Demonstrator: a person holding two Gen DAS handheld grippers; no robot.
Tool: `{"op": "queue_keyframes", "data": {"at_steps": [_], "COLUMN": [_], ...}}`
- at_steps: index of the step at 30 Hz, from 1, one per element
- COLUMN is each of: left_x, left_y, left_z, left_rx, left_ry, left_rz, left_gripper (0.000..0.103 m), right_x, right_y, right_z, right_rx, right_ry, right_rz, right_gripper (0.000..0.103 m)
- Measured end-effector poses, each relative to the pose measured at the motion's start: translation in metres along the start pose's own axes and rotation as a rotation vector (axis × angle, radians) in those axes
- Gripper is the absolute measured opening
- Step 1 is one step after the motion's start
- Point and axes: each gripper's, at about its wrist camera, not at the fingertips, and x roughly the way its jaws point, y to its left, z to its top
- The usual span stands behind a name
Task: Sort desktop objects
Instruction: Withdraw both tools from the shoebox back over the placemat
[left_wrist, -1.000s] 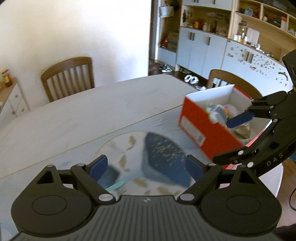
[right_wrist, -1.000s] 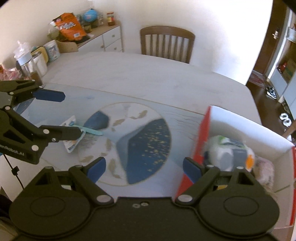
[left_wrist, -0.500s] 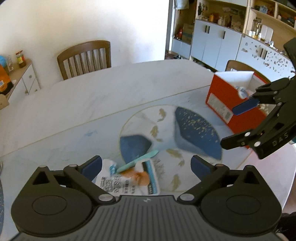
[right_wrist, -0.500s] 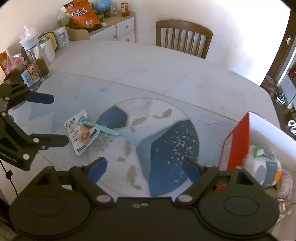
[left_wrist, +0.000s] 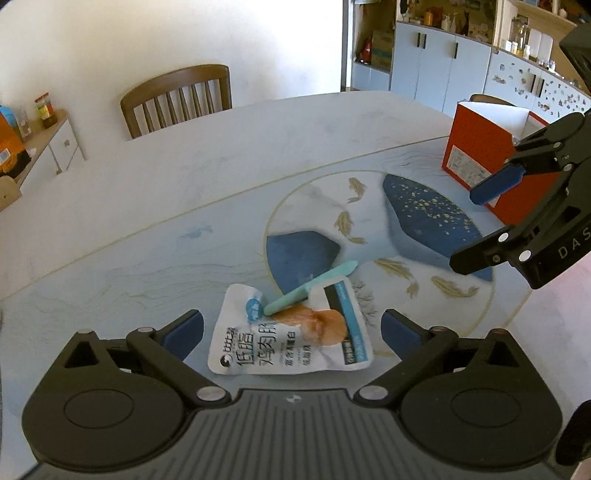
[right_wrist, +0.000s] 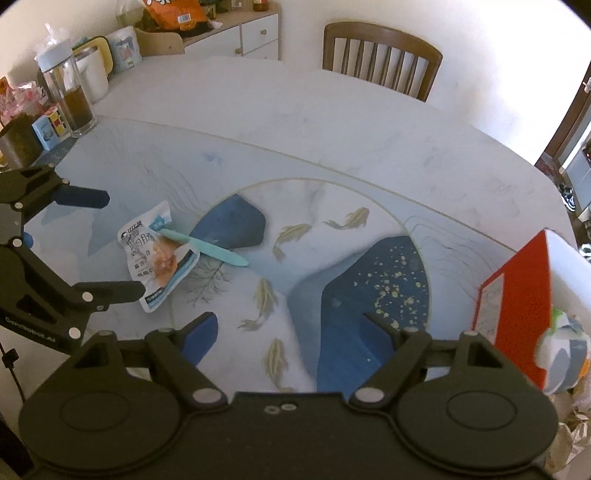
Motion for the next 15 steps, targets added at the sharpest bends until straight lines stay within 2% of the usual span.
{"op": "queue_keyframes", "data": {"at_steps": [3,8,15], "left_x": [0.005,0.003,0.02], "left_y": [0.001,-0.015,-0.017], "left_z": [-0.001,-0.008,-0.011], "left_rx": [0.015,0.117,0.114], "left_ry": [0.003,-0.024,0.004], "left_rz": [-0.023,-0.026,0.019], "left_gripper": [0.103,0.103,0.103], "right_x": [0.006,0.013,0.026], "right_y": [0.001,0.003,0.005], "right_z": [0.002,0.005,0.015], "right_rx": [-0.004,-0.009,-0.03], "right_ry": [0.012,0.021,0.028], "right_rz": [0.004,0.014,0.019], "right_gripper": [0.084,0.084,0.084]}}
